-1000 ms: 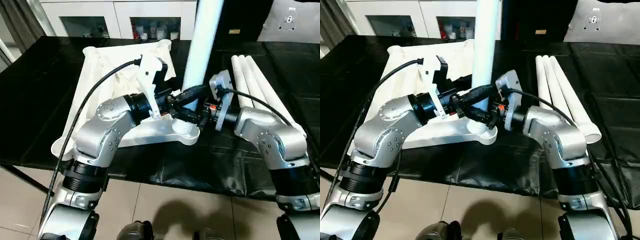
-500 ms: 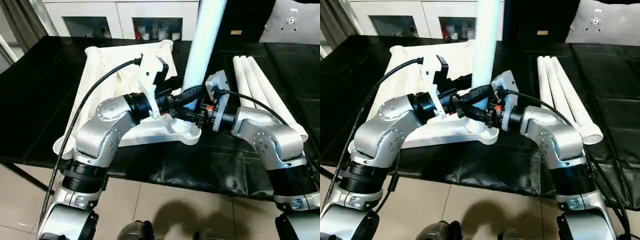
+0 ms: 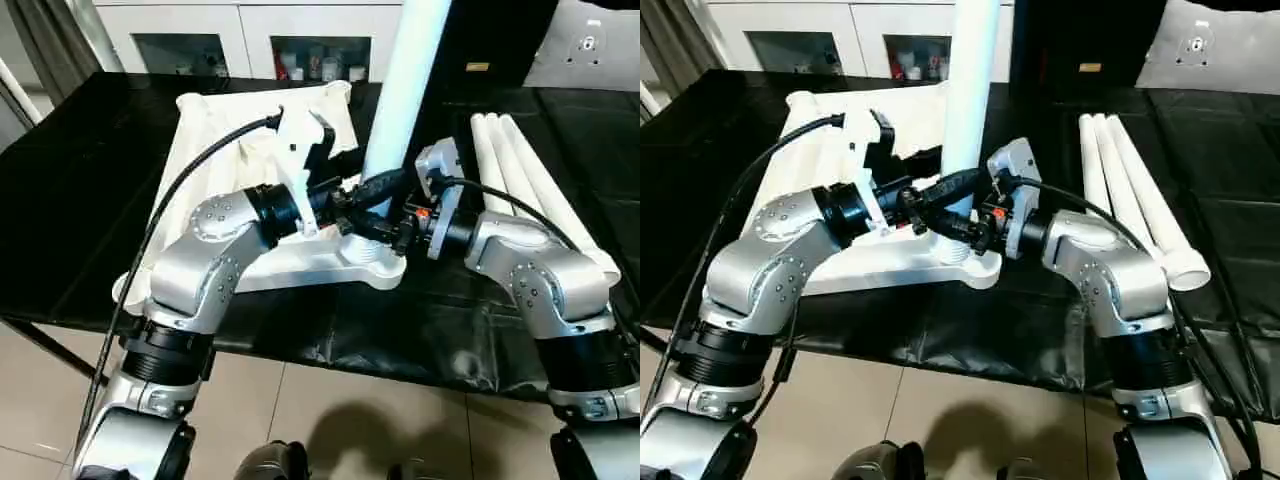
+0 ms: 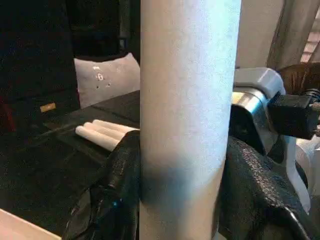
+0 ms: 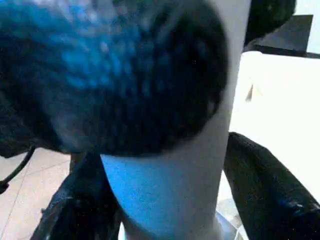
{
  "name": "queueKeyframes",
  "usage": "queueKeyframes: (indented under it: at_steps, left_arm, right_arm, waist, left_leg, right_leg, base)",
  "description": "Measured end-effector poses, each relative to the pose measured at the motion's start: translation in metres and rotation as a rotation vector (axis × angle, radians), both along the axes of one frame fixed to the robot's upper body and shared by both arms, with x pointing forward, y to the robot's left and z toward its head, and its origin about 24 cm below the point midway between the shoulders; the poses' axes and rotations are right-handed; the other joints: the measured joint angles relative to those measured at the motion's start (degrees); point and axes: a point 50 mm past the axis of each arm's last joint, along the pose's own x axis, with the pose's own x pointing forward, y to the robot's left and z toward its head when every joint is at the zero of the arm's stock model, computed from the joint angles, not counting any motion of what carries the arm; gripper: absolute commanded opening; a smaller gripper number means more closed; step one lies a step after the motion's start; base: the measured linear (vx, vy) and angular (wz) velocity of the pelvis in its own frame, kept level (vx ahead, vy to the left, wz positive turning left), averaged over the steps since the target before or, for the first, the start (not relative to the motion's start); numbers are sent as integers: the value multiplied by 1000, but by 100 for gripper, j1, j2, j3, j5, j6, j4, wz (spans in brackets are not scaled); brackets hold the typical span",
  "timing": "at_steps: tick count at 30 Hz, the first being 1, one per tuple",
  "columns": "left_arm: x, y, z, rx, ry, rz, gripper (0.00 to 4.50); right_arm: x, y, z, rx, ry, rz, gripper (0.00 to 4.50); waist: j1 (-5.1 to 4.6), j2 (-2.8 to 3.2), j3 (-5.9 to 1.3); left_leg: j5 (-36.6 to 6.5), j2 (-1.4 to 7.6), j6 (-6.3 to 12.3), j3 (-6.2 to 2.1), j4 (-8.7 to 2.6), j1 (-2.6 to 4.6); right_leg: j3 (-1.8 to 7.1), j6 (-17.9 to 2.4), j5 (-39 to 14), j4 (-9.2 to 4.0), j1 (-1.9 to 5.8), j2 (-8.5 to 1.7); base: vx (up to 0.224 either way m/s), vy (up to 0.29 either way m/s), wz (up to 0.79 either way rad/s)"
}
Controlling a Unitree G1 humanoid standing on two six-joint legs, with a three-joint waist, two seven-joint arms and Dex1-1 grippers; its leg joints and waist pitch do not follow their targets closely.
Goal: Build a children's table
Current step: Pick table leg
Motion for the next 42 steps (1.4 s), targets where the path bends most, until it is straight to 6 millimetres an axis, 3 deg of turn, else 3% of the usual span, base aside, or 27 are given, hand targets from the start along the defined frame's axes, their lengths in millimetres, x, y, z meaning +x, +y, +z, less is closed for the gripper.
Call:
queueKeyframes:
  at_steps: [2, 14, 26, 28, 32, 42]
  left_arm:
    - [0, 0, 0, 0, 1, 0, 191]
    - [2, -1, 0, 0, 6, 0, 191]
    - [5, -5, -3, -23, 38, 33, 191]
    - [5, -6, -4, -24, 43, 35, 261]
    - [7, -5, 0, -31, 34, 44, 270]
    - [1, -5, 17, -113, -12, 3, 352]
  right_arm:
    - [0, 0, 0, 2, 0, 2, 314]
    - [-1, 1, 1, 7, 0, 18, 202]
    - [0, -2, -2, 10, 33, -9, 194]
    - [0, -2, -2, 10, 39, -11, 194]
    - [3, -4, -5, -1, 54, -58, 193]
    - [7, -8, -15, -20, 49, -177, 193]
  waist:
    - [0, 2, -2]
    - [2, 16, -11]
    - [-1, 15, -11]
    - [-5, 15, -11]
    - [-3, 15, -12]
    - [-14, 24, -16]
  left_leg:
    - [0, 0, 1, 0, 3, -1]
    - [2, 0, 3, 0, 12, -4]
    - [3, 0, 6, 0, 18, -10]
    - [3, 0, 6, 0, 19, -11]
    - [4, 1, 6, 0, 19, -11]
    - [5, 1, 7, 0, 18, -16]
  right_leg:
    - [0, 0, 2, 0, 0, 0]
    - [0, 0, 9, 2, 1, -1]
    - [0, 1, 13, 2, 0, -3]
    - [0, 3, 15, 2, 0, -3]
    - [-2, 8, 18, 2, -1, -3]
    - [-1, 9, 21, 0, -4, -4]
  base:
    - [0, 0, 0]
    - [0, 0, 0]
    - [0, 0, 0]
    - [0, 0, 0]
    - [0, 0, 0]
    - [0, 0, 0]
